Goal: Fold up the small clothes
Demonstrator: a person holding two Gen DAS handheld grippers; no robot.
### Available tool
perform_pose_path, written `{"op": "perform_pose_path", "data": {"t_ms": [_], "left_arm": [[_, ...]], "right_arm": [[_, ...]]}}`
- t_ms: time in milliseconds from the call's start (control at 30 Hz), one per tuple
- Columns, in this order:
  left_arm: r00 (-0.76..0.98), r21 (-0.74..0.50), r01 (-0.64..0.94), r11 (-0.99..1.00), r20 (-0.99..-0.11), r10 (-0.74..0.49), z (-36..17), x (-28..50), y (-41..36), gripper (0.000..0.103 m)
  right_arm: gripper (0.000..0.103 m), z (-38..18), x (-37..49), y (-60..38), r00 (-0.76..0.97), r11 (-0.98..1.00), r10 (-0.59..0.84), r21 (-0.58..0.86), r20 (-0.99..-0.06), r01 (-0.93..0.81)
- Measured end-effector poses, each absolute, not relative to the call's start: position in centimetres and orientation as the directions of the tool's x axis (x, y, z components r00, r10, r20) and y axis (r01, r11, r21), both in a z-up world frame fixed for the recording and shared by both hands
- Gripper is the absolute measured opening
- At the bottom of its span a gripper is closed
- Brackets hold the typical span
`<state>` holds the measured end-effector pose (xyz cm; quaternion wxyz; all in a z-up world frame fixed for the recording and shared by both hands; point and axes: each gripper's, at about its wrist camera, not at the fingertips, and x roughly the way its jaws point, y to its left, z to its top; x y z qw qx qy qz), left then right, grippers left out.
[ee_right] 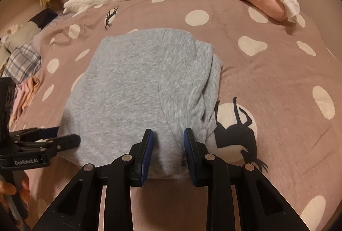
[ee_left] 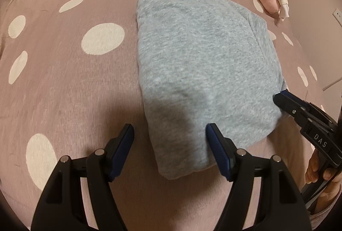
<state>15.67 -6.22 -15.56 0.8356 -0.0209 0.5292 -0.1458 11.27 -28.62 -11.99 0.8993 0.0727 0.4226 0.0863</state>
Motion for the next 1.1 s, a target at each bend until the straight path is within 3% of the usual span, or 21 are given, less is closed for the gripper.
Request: {"op": "perform_pose_path", "data": {"t_ms": [367, 467, 533, 1100], "left_arm": [[0.381, -0.189, 0.216, 0.958, -0.887, -0.261, -15.7, 14.7, -5.9, 0.077], [0.379, -0.187, 0.216, 0.958, -0.888, -0.259, -15.6, 14.2, -5.6, 0.077], [0.383, -0.196, 0.212, 0.957, -0.885, -0.266, -15.4, 13.9, -5.3, 0.077], [0.405, -0.248, 0.203, 0.947, -0.86, -0.311, -14.9, 12.7, -3.8, 0.083]], "right_arm": [[0.028, -11.9, 10.7, -28.9, 0.62, 0.972, 0.224, 0.216, -0.752, -0.089], [0.036, -11.8, 10.4, -28.9, 0.607, 0.971, 0.231, 0.219, -0.76, -0.095], [0.048, -12.0, 10.1, -29.1, 0.585, 0.974, 0.216, 0.214, -0.782, -0.073], [0.057, -13.7, 7.4, -34.6, 0.562, 0.899, 0.331, 0.435, -0.758, 0.057]]}}
